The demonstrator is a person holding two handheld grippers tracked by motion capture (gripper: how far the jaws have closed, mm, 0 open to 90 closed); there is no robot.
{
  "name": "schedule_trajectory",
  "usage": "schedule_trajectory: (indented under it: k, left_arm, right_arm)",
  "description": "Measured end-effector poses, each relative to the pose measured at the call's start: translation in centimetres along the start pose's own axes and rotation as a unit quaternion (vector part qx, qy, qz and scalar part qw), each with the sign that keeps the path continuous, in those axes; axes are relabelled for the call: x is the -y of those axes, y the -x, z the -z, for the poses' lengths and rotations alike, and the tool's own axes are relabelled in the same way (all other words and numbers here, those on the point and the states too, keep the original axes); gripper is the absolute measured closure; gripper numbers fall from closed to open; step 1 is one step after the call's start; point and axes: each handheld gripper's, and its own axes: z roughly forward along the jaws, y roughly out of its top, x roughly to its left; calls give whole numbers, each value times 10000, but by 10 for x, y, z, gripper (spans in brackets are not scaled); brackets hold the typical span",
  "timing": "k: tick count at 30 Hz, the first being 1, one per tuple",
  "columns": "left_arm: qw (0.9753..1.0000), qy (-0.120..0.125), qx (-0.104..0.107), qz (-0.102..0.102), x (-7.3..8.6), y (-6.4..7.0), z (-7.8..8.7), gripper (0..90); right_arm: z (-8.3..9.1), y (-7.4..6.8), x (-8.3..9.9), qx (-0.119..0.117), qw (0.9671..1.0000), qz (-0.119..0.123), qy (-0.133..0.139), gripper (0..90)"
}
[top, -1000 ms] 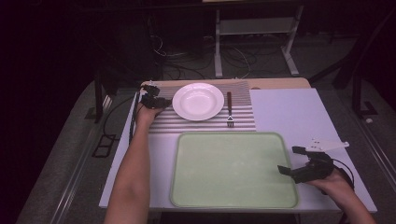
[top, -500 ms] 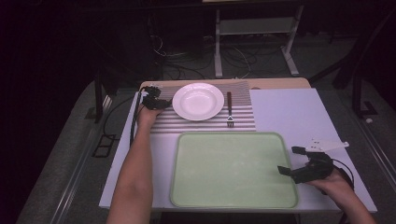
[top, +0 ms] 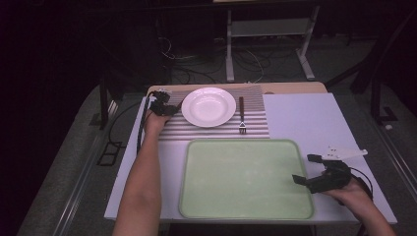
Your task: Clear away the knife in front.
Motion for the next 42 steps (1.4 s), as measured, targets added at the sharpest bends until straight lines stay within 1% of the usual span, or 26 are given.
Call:
schedule_trajectory:
  k: [4,7,9,11,13,16,19,21,23,25,27,29,31,33,35,38,40,42]
  left_arm:
    - [10000,-1,-11,26,0,0,0,769]
    - [10000,-6,-19,93,0,0,0,771]
    - [10000,-13,-27,85,-1,1,0,772]
    - [9999,-11,-18,143,-1,0,0,772]
    - [9996,-3,9,282,-1,-1,1,773]
    - [9994,-36,-5,334,-1,-2,3,773]
    - [9993,-74,-21,365,-2,-3,7,773]
    - [9992,-19,15,404,-3,-4,12,773]
    - [9990,5,1,441,-5,-4,18,773]
    - [9991,-11,-18,420,-8,-4,25,773]
    - [9989,-3,53,463,-9,-3,33,773]
    - [9990,30,31,439,-10,0,42,773]
    - [9987,96,116,482,-10,3,51,773]
    - [9987,95,118,494,-8,8,59,773]
    - [9984,101,225,510,-5,13,67,773]
    - [9984,183,312,445,0,24,80,773]
    - [9983,195,384,399,4,32,88,772]
    - [9985,219,386,320,7,42,95,772]
  right_arm:
    - [0,0,0,-3,10000,-2,7,0]
    - [1,0,0,0,10000,-1,11,0]
    - [1,0,0,3,10000,-11,23,0]
    - [1,0,0,6,10000,-16,30,0]
    - [1,0,0,8,10000,-19,33,0]
    - [1,1,0,-1,10000,-39,32,0]
    - [1,1,0,-13,10000,-44,35,0]
    - [1,2,0,-19,10000,-38,40,0]
    - [0,2,0,-24,10000,-42,31,0]
    - [1,2,0,-27,10000,-40,37,0]
    - [1,2,0,-32,10000,-44,44,0]
    - [1,2,0,-37,10000,-48,48,0]
    - [2,1,0,-46,10000,-43,47,0]
    - [2,1,0,-62,10000,-35,59,0]
    - [2,1,0,-90,9999,-25,80,0]
    - [2,1,-1,-143,9998,-39,116,0]
    - [3,2,-1,-181,9997,-41,143,0]
    - [4,3,-1,-230,9996,-74,167,0]
